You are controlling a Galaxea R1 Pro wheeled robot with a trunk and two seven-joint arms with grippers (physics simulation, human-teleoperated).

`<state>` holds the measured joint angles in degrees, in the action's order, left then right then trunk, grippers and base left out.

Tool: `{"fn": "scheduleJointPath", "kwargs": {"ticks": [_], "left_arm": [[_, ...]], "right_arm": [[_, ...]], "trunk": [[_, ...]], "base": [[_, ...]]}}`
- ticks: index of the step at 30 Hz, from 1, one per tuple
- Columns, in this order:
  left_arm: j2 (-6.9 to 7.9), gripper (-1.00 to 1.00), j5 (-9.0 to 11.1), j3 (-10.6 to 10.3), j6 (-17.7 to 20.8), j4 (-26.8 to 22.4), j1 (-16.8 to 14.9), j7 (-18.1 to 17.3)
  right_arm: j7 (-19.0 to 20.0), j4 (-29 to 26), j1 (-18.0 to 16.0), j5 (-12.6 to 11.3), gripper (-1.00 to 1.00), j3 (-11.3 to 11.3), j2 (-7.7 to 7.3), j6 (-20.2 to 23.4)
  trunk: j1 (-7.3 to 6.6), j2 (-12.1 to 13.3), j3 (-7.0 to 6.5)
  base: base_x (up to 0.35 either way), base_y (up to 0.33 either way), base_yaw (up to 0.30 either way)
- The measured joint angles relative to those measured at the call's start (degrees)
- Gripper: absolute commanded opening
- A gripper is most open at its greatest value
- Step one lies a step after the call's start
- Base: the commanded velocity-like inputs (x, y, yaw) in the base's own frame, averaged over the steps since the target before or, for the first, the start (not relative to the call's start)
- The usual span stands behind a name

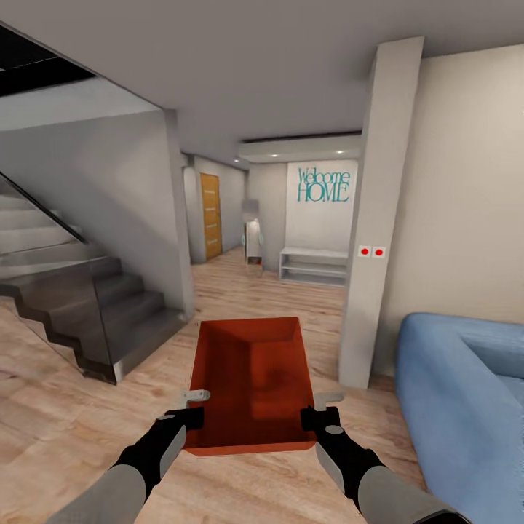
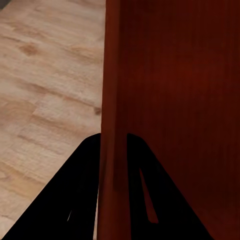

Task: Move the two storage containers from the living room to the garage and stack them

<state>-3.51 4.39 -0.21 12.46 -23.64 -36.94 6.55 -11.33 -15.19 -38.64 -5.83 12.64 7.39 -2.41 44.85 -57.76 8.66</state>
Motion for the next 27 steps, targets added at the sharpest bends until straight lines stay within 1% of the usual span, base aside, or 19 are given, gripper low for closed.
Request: {"fn": "scheduleJointPath", "kwargs": {"ticks": [6, 27], "left_arm": [[0.0, -1.0, -0.06, 0.04, 0.01, 0.01, 0.01, -0.02], [0.02, -1.0, -0.12, 0.06, 0.01, -0.04, 0.0, -0.06]], "right_arm": [[0.0, 0.03, 0.0, -0.08, -1.0, 0.05, 0.0, 0.0], [-0.06, 0.06, 0.0, -0.3, -1.0, 0.16, 0.03, -0.16]], "trunk": [[0.0, 0.0, 0.0], [0.0, 0.0, 0.0]], "base": [[0.322, 0.0, -0.091], [0.322, 0.0, -0.003]]}}
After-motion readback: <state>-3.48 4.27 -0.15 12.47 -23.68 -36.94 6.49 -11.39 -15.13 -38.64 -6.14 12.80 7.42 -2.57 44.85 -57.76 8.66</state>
